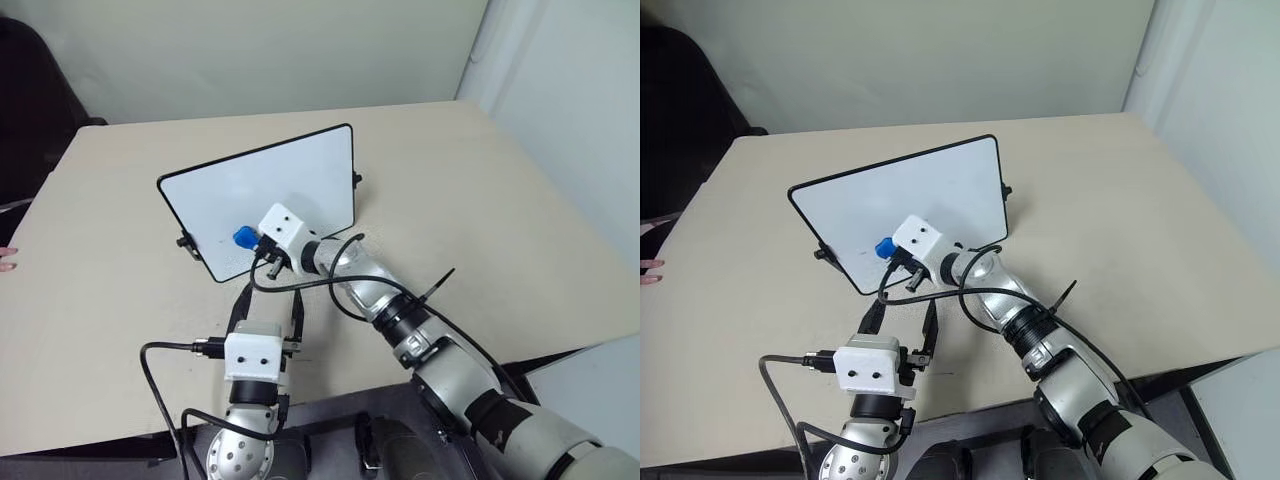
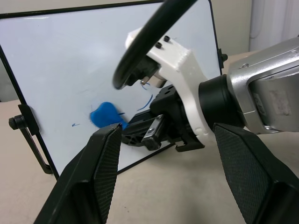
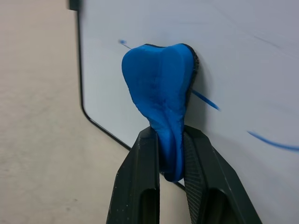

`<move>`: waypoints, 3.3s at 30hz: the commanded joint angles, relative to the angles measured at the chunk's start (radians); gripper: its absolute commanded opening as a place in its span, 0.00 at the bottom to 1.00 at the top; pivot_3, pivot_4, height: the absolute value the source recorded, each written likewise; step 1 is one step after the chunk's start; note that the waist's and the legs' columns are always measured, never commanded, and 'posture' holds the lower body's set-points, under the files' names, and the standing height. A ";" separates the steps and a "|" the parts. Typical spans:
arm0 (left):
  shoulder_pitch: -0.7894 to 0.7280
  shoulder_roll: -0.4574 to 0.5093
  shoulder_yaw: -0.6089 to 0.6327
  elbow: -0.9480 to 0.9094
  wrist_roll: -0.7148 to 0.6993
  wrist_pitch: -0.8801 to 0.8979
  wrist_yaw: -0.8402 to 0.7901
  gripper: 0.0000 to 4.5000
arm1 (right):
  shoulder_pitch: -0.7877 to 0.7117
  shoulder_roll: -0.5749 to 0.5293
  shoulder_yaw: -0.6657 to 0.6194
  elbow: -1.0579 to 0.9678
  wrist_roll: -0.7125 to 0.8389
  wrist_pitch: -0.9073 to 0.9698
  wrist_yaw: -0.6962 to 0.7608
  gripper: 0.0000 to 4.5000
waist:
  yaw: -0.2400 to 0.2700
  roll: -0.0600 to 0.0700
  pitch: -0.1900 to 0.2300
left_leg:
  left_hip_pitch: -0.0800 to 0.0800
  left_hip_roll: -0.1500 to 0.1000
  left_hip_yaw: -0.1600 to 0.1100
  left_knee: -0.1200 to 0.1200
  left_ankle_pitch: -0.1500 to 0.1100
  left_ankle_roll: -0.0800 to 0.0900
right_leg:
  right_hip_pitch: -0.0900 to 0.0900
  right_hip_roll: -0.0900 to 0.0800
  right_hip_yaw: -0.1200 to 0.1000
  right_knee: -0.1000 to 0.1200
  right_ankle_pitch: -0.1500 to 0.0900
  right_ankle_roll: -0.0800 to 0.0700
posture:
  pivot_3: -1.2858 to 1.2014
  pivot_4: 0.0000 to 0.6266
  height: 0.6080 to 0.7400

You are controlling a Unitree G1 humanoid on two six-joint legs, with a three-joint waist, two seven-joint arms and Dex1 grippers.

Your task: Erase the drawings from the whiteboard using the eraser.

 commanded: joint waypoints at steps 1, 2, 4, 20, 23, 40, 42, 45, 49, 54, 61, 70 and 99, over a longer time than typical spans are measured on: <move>0.004 -0.006 -0.029 -0.035 0.001 -0.007 -0.009 0.76 | -0.025 -0.002 -0.087 -0.027 0.020 0.018 -0.049 0.09 | 0.000 0.000 0.000 | 0.000 0.000 0.000 0.000 0.000 0.000 | 0.000 0.000 0.000 0.000 0.000 0.000 | 0.52 0.24 1.00; 0.004 -0.006 -0.029 -0.036 0.001 -0.007 -0.009 0.76 | -0.025 -0.003 -0.094 -0.031 0.022 0.022 -0.050 0.09 | 0.000 0.000 0.000 | 0.000 0.000 0.000 0.000 0.001 0.000 | 0.000 0.000 0.000 0.000 0.000 0.000 | 0.52 0.24 1.00; 0.006 -0.004 -0.028 -0.038 0.000 -0.007 -0.011 0.76 | -0.023 -0.007 -0.105 -0.039 0.021 0.028 -0.049 0.09 | 0.000 0.000 0.000 | 0.000 0.000 0.000 0.000 0.001 0.000 | 0.000 0.000 0.000 0.000 0.000 0.000 | 0.52 0.24 1.00; 0.001 -0.002 -0.015 -0.037 -0.009 -0.008 -0.026 0.76 | -0.001 -0.099 -0.159 -0.042 0.007 0.012 -0.075 0.09 | 0.000 0.000 0.000 | 0.000 0.000 0.000 0.000 0.002 -0.001 | 0.000 0.000 0.000 -0.001 0.000 0.000 | 0.52 0.24 1.00; -0.001 0.000 -0.012 -0.036 -0.010 -0.008 -0.027 0.76 | -0.014 -0.107 -0.172 -0.017 0.006 -0.002 -0.086 0.09 | -0.001 0.000 0.000 | 0.000 0.000 0.000 0.000 0.002 -0.001 | 0.000 0.000 0.000 -0.001 0.000 0.000 | 0.52 0.24 1.00; -0.019 -0.003 -0.008 -0.025 -0.014 -0.001 -0.035 0.76 | 0.060 -0.026 -0.030 -0.267 -0.005 0.043 0.015 0.09 | -0.020 0.000 0.000 | 0.000 0.000 0.000 -0.004 -0.002 -0.007 | -0.006 0.001 -0.001 -0.001 0.001 0.002 | 0.52 0.24 1.00; -0.020 -0.004 -0.008 -0.023 -0.014 -0.001 -0.035 0.76 | 0.060 -0.022 -0.007 -0.282 -0.009 0.040 0.031 0.09 | -0.019 0.000 0.000 | 0.000 0.000 0.000 -0.006 -0.003 -0.008 | -0.007 0.001 -0.001 -0.002 0.000 0.003 | 0.52 0.24 1.00; -0.020 -0.005 -0.008 -0.023 -0.013 -0.002 -0.035 0.76 | 0.036 -0.013 0.009 -0.248 -0.025 0.052 0.034 0.09 | -0.017 0.000 0.000 | 0.000 0.000 0.000 -0.005 -0.006 -0.007 | -0.007 0.001 -0.001 -0.002 0.001 -0.001 | 0.52 0.24 1.00; -0.017 -0.007 -0.013 -0.023 -0.010 -0.004 -0.032 0.76 | 0.012 0.004 0.013 -0.193 -0.043 0.041 0.026 0.09 | -0.018 0.000 0.000 | 0.000 0.000 0.000 -0.005 -0.008 -0.008 | -0.007 0.001 0.000 -0.003 0.002 -0.004 | 0.52 0.24 1.00; -0.012 -0.007 -0.011 -0.026 -0.008 -0.007 -0.029 0.76 | -0.016 0.020 -0.026 -0.141 -0.038 0.037 -0.013 0.09 | -0.018 0.000 0.000 | 0.001 0.000 0.000 -0.005 -0.007 -0.007 | -0.007 0.001 -0.001 -0.001 -0.001 -0.001 | 0.52 0.24 1.00; -0.005 -0.005 -0.011 -0.035 -0.008 -0.004 -0.033 0.76 | -0.058 0.009 -0.126 -0.074 -0.008 0.035 -0.105 0.09 | -0.013 0.000 0.000 | 0.001 0.000 0.000 -0.001 -0.003 -0.002 | -0.006 0.001 -0.001 0.000 0.001 -0.001 | 0.52 0.24 1.00; -0.001 -0.006 -0.019 -0.039 -0.001 -0.003 -0.033 0.76 | -0.080 -0.019 -0.124 -0.008 -0.037 0.012 -0.145 0.09 | -0.011 0.000 0.000 | 0.001 -0.001 0.000 0.000 0.000 0.001 | -0.004 0.001 -0.001 -0.003 0.002 -0.002 | 0.52 0.24 1.00; -0.033 -0.010 -0.021 -0.013 -0.001 -0.001 -0.032 0.76 | -0.001 0.033 0.139 -0.134 -0.105 -0.106 0.181 0.09 | -0.012 0.000 0.000 | -0.001 0.000 0.001 -0.003 -0.011 -0.009 | -0.014 0.001 -0.001 -0.003 0.007 -0.007 | 0.52 0.24 1.00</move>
